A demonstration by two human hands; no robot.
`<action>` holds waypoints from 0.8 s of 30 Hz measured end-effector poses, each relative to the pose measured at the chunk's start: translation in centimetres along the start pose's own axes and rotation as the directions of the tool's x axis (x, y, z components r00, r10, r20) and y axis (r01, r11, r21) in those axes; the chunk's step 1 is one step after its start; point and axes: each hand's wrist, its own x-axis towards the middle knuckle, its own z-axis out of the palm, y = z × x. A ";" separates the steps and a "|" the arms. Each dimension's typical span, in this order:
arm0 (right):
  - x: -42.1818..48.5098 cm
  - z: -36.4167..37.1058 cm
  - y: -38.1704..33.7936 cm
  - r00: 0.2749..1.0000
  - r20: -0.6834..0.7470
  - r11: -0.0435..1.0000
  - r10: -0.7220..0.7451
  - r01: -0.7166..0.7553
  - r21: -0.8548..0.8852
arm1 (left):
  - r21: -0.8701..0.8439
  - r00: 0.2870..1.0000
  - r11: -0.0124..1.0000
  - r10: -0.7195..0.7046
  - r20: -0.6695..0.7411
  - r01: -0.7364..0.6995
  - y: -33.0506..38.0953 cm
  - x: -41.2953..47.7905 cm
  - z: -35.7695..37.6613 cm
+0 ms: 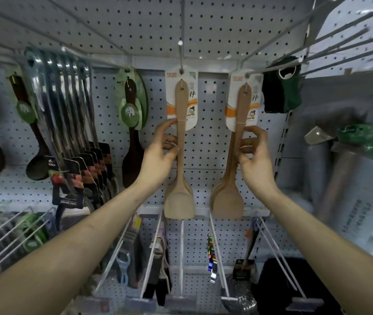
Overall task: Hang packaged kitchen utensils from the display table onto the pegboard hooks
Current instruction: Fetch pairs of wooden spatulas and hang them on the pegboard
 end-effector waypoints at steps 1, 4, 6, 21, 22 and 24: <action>0.1 0.1 0.1 1.000 -0.001 1.000 -0.006 0.006 -0.002 | 0.006 1.000 1.000 0.001 -0.001 -0.001 -0.2 0.1 0.1; 0.2 0.3 0.4 1.000 -0.010 1.000 -0.016 0.016 0.005 | 0.010 1.000 1.000 0.012 0.001 -0.012 -0.6 0.3 0.4; 0.0 0.3 0.5 0.999 -0.016 0.999 -0.035 0.034 -0.009 | 0.010 1.000 1.000 0.011 -0.006 -0.011 -0.7 0.3 0.4; -5.6 -0.6 -3.0 0.986 0.149 0.975 -0.079 0.108 -0.196 | 0.331 0.996 0.941 -0.080 0.024 0.068 3.8 -10.1 -5.7; -6.6 0.1 -3.8 0.969 0.213 0.968 -0.121 0.163 -0.191 | 0.404 0.997 0.912 -0.078 0.009 0.067 4.6 -11.5 -6.7; -9.0 1.7 -5.4 0.911 0.362 0.941 -0.195 0.279 -0.194 | 0.541 0.996 0.837 -0.079 -0.031 0.083 6.5 -15.0 -9.1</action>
